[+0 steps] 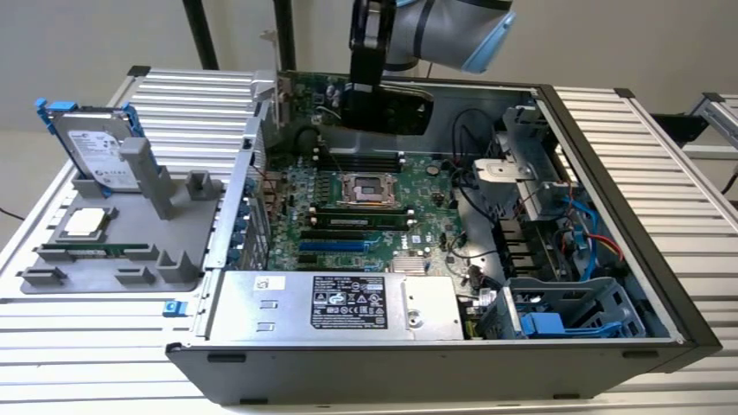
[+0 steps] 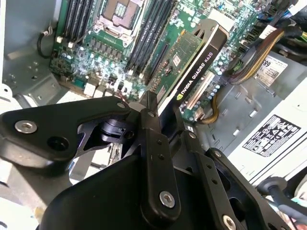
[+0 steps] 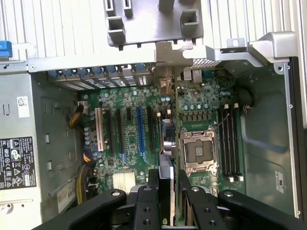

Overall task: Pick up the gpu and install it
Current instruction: 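Insert the gpu into the slot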

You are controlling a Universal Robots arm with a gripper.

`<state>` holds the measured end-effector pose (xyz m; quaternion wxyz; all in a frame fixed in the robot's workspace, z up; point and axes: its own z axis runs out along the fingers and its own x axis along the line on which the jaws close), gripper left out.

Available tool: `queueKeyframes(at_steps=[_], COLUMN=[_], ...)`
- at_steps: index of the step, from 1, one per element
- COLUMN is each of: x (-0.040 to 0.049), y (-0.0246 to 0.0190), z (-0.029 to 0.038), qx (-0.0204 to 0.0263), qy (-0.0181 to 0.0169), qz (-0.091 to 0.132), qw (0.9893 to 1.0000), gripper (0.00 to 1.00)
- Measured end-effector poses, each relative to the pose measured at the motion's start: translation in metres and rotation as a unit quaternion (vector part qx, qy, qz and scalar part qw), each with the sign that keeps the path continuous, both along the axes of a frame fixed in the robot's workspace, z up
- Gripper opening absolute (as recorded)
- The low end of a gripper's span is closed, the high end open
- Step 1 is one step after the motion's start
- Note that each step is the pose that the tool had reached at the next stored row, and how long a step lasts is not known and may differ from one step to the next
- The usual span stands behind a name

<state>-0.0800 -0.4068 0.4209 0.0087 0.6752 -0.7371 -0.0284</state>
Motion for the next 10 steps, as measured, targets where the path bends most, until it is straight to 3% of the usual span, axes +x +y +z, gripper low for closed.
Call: queueKeyframes(at_steps=[10], x=[0.0], y=[0.0], z=[0.0], qx=[0.0], qy=[0.0], qz=[0.041], qw=[0.9992], gripper=[0.0])
